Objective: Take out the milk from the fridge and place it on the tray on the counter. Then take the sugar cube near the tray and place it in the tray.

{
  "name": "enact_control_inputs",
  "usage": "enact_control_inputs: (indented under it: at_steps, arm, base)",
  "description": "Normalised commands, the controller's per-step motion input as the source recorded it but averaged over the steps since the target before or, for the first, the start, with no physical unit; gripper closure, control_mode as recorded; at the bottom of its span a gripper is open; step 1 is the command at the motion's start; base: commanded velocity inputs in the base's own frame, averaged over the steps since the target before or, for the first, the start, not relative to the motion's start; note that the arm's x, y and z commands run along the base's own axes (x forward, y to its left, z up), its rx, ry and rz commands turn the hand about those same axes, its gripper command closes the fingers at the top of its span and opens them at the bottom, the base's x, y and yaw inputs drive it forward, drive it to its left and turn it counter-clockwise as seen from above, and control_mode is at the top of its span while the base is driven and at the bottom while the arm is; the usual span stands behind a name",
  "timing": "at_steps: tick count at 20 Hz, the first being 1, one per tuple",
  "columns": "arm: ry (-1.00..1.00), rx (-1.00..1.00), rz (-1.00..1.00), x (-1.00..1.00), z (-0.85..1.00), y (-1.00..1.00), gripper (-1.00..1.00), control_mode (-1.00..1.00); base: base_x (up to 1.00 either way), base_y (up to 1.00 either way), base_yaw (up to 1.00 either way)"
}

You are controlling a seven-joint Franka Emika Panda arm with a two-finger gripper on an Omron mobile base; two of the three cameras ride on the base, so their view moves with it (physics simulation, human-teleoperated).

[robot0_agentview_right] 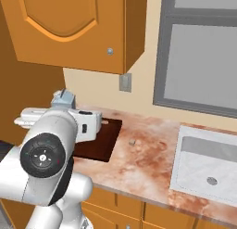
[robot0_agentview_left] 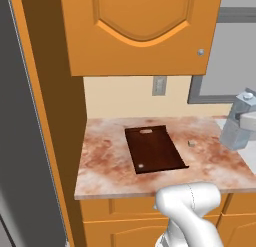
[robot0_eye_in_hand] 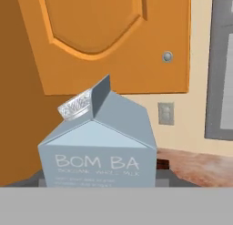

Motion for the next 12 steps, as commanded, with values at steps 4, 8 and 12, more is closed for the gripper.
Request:
enact_control_inputs:
  at_steps: [4,8,12]
  arm:
    - [-0.08,0.0,0.08,0.61,-0.68,-0.11,1.0,-1.0]
    - [-0.08,0.0,0.07,0.69,-0.66,-0.01,1.0,-1.0]
    - [-0.08,0.0,0.04,0.76,-0.61,0.01,1.0,-1.0]
  base:
    - [0.0,0.0,0.0]
    - [0.0,0.0,0.0]
    - [0.0,0.0,0.0]
